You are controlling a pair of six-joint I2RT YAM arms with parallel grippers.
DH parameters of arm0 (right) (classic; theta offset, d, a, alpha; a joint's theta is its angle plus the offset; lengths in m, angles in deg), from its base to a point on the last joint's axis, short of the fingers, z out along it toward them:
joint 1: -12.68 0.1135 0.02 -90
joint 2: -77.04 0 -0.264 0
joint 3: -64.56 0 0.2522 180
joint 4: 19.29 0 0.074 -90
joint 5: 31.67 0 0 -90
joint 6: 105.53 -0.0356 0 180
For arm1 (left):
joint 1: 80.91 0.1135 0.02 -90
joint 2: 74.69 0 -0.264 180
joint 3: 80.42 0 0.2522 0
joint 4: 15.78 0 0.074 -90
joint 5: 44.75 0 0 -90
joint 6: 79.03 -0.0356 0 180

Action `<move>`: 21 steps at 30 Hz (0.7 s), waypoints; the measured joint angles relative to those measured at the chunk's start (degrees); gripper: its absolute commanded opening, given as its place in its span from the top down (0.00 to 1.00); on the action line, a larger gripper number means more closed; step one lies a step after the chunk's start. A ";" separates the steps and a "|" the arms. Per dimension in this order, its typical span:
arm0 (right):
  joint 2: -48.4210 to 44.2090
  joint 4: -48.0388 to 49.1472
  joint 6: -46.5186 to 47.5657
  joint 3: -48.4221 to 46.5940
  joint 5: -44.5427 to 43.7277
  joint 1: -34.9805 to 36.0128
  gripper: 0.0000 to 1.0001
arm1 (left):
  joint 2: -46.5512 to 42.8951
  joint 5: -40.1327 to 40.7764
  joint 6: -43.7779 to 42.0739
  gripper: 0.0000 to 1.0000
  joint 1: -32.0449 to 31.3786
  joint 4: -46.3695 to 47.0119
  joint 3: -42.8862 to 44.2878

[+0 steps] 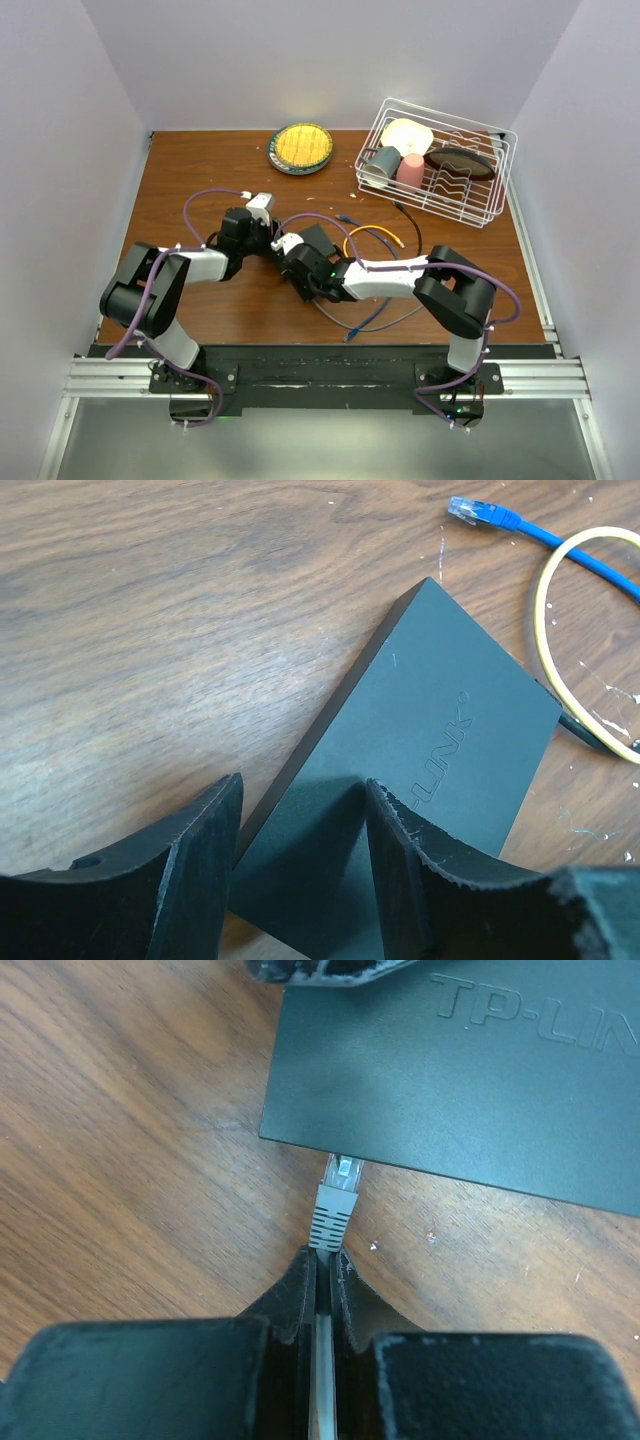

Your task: Insert the plug into the switch port

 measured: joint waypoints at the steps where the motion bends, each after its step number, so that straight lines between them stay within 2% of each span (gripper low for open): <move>1: -0.04 0.15 -0.13 0.13 0.07 -0.07 1.00 | -0.15 0.26 0.33 0.70 0.00 0.17 -0.24; 7: -1.49 3.23 -0.28 2.86 0.13 -0.22 1.00 | -0.74 0.96 1.42 0.77 -0.22 0.61 -1.14; 21: -4.33 7.56 3.37 7.87 -1.75 -3.10 1.00 | -1.84 3.26 3.43 0.82 -2.08 0.66 -2.19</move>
